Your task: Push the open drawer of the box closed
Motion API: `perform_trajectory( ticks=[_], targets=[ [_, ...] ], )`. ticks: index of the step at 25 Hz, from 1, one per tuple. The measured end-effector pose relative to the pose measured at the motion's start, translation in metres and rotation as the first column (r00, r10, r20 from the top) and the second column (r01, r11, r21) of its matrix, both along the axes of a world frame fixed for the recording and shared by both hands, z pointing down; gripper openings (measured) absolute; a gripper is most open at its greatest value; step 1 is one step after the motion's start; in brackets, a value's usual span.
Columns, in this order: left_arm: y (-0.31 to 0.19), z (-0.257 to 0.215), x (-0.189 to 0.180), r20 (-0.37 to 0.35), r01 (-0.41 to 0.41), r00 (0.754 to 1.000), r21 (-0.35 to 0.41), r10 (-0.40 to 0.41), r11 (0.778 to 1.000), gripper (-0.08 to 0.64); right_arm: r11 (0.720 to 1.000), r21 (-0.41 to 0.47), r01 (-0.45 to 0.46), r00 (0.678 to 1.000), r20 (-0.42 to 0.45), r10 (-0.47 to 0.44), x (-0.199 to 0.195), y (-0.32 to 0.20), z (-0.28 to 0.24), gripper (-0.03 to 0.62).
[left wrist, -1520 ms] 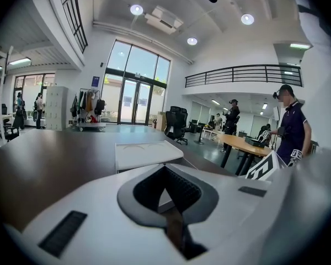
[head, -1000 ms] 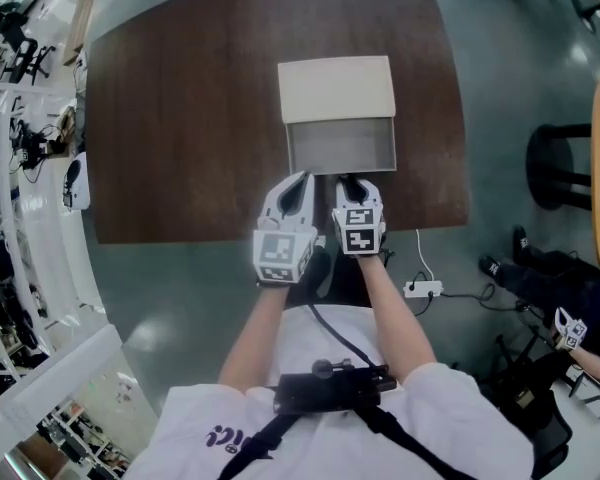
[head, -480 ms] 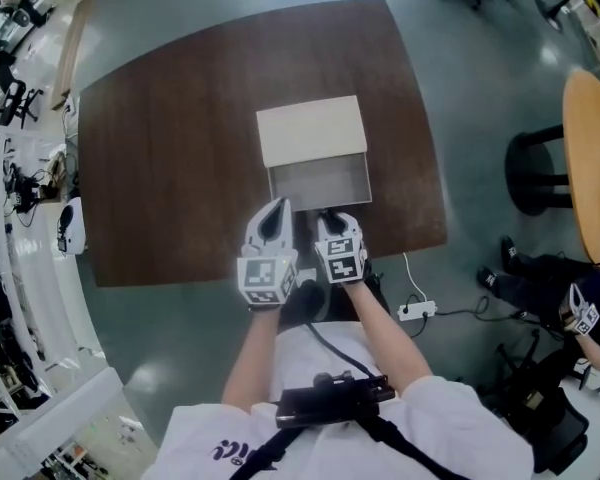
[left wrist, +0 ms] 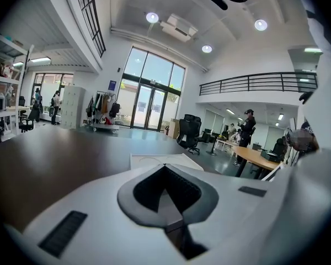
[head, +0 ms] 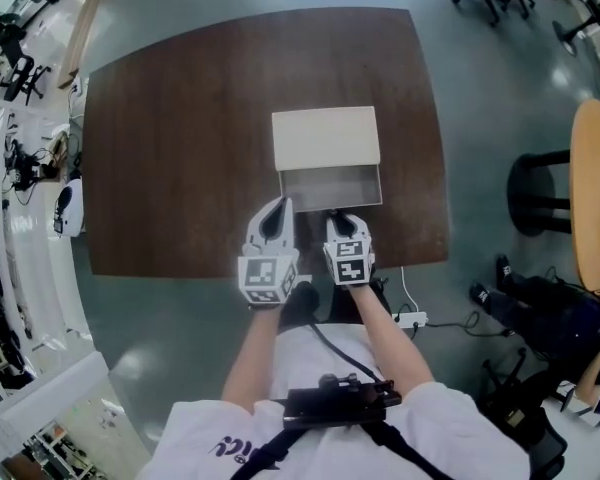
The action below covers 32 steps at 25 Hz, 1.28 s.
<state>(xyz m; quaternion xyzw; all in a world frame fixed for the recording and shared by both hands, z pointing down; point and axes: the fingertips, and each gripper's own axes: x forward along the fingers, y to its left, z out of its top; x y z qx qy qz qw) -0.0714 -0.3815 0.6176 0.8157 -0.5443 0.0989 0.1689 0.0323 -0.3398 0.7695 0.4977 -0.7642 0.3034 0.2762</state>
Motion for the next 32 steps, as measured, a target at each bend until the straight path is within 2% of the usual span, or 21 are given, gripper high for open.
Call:
perform_trajectory(
  ticks=[7, 16, 23, 32],
  targets=[
    [-0.012, 0.002, -0.001, 0.005, 0.005, 1.000, -0.032, -0.005, 0.999, -0.003, 1.000, -0.024, 0.000, 1.000, -0.003, 0.000, -0.006, -0.022, 0.004, 0.074],
    [-0.017, 0.005, 0.002, 0.020, 0.036, 0.999, -0.050, -0.035, 0.998, -0.003, 1.000, 0.019, 0.006, 1.000, 0.005, -0.007, -0.004, -0.069, -0.004, 0.074],
    [-0.021, 0.017, -0.012, 0.032, 0.067, 0.997, -0.081, -0.065, 0.994, -0.003, 1.000, 0.006, 0.019, 1.000, 0.013, -0.019, -0.011, -0.090, -0.003, 0.074],
    [-0.025, 0.017, -0.023, 0.045, 0.114, 0.993, -0.082, -0.110, 0.990, -0.003, 1.000, -0.001, 0.017, 0.999, 0.033, -0.017, -0.009, -0.106, 0.000, 0.074]
  ],
)
